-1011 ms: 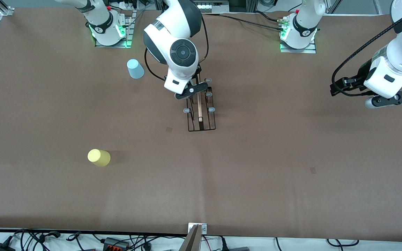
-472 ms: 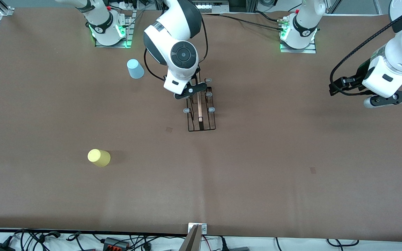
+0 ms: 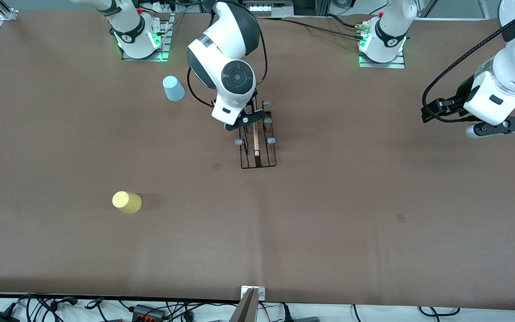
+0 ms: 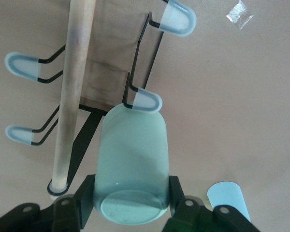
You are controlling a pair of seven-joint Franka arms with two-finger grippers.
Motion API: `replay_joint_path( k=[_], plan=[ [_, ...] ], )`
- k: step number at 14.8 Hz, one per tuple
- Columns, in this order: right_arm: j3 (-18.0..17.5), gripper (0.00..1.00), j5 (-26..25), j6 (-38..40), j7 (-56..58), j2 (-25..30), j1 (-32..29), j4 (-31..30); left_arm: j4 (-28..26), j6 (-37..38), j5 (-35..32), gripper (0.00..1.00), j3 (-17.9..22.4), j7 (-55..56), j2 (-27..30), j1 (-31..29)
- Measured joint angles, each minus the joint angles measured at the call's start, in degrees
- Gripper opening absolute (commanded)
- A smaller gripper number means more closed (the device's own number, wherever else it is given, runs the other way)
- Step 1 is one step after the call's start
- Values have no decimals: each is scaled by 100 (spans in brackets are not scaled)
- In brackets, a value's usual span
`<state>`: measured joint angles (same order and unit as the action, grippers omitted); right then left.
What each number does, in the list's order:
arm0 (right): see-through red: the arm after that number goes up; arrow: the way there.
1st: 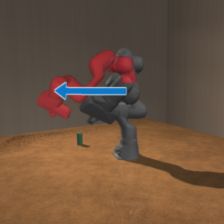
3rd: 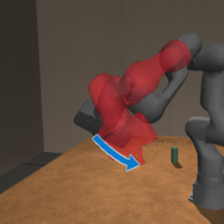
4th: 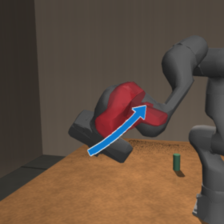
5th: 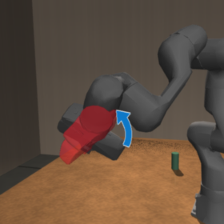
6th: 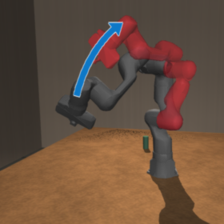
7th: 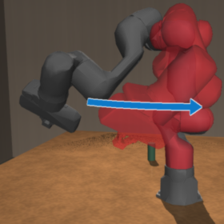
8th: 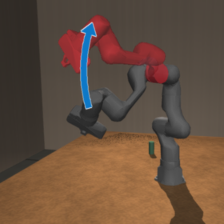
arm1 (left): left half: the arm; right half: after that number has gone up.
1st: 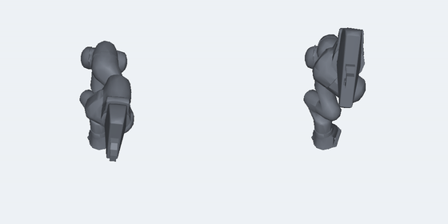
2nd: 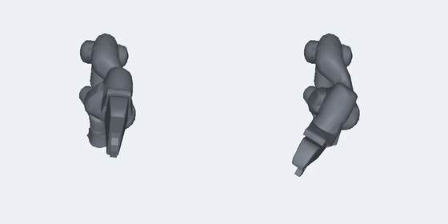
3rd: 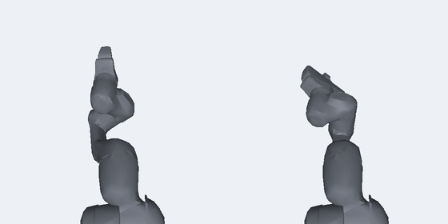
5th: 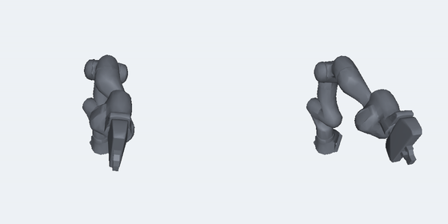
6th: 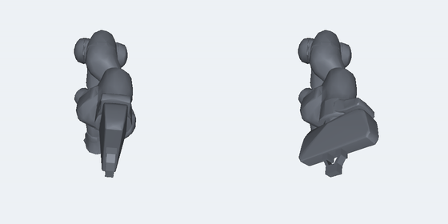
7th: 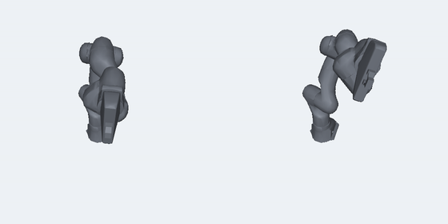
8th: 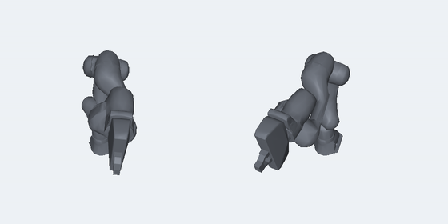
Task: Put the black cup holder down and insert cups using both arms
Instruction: 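Slide the teal cup onto a rack peg and open the right gripper, then move the right gripper down to the yellow cup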
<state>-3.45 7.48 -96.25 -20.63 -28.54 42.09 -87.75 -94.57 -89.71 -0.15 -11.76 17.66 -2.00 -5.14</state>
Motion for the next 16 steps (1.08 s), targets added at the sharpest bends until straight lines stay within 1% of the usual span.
replay_joint_path(
  k=[2, 3, 4, 5, 6, 9, 12, 14, 16],
  plan=[
    [-1, 16, 2, -23, 0, -32, 1, 0, 0, 0, 7, 100, 148, 3, 0, 135],
    [-1, 24, 2, -42, 0, -43, 2, 0, 0, 0, 9, 100, 258, 3, 1, 220],
    [-2, 39, 4, -64, 0, -57, 2, 0, 0, 0, 9, 100, 343, 3, 1, 273],
    [-3, 80, 5, -89, 0, -81, 4, -1, 0, 5, 10, 100, 389, 3, 1, 289],
    [-4, 100, 5, -112, -6, -114, 9, -1, 0, 13, 11, 100, 410, -11, 1, 292],
    [-1, 100, 5, -196, -190, -182, 9, 11, 3, 24, 11, 100, 420, -257, 4, 298],
    [40, 100, 5, -206, -222, -160, -6, 295, 14, 24, 11, 100, 423, -403, 10, 300],
    [129, 100, 3, -164, -245, -30, -39, 496, 29, 24, 11, 100, 420, -506, 9, 301],
    [304, 100, -5, -126, -264, 214, -153, 594, 35, 24, 11, 100, 422, -609, 9, 297]
  ],
)
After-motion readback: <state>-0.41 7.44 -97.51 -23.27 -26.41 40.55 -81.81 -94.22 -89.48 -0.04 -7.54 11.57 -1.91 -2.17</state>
